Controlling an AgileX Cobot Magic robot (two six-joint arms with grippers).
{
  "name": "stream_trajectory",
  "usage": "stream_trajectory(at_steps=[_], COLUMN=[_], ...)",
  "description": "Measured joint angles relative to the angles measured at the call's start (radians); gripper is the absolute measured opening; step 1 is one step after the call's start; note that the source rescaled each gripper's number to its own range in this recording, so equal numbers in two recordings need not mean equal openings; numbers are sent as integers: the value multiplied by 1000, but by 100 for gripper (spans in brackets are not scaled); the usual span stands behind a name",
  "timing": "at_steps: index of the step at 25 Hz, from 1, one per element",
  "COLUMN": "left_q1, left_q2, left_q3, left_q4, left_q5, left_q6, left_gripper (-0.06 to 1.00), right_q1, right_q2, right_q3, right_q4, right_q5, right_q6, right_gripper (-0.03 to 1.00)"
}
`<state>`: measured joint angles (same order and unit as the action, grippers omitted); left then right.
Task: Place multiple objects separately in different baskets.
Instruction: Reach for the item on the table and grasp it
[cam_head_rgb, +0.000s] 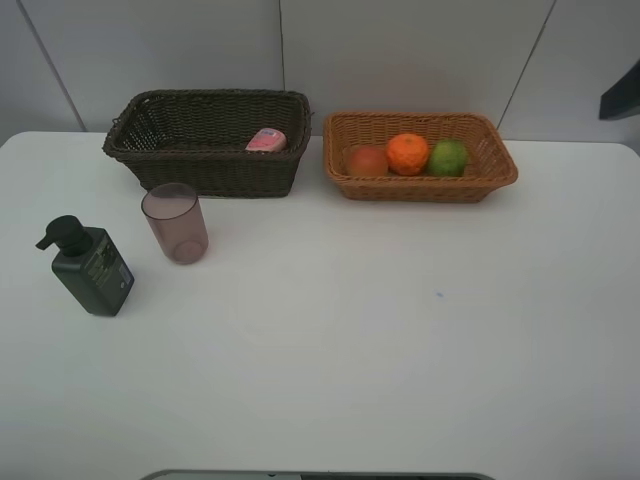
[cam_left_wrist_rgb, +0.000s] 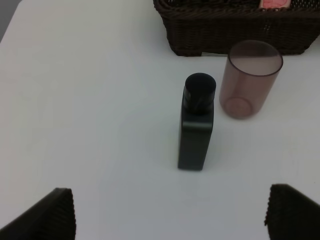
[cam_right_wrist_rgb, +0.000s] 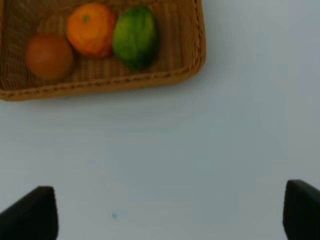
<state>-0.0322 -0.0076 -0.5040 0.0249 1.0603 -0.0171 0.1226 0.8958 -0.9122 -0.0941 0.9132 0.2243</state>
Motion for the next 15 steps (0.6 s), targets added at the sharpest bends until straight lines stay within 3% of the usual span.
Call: stream_trajectory(at_steps=[9,15], left_q1=[0,0], left_q2=[0,0], left_q3=[0,0], left_q4=[0,0], left_q5=[0,0], left_q6=[0,0], left_gripper=[98,98], right_q1=[0,0], right_q2=[-382,-541], right_q3=[5,5], right_q4=[-10,8], right_q5=[184,224], right_q6=[-120,-135], right_gripper=[100,100])
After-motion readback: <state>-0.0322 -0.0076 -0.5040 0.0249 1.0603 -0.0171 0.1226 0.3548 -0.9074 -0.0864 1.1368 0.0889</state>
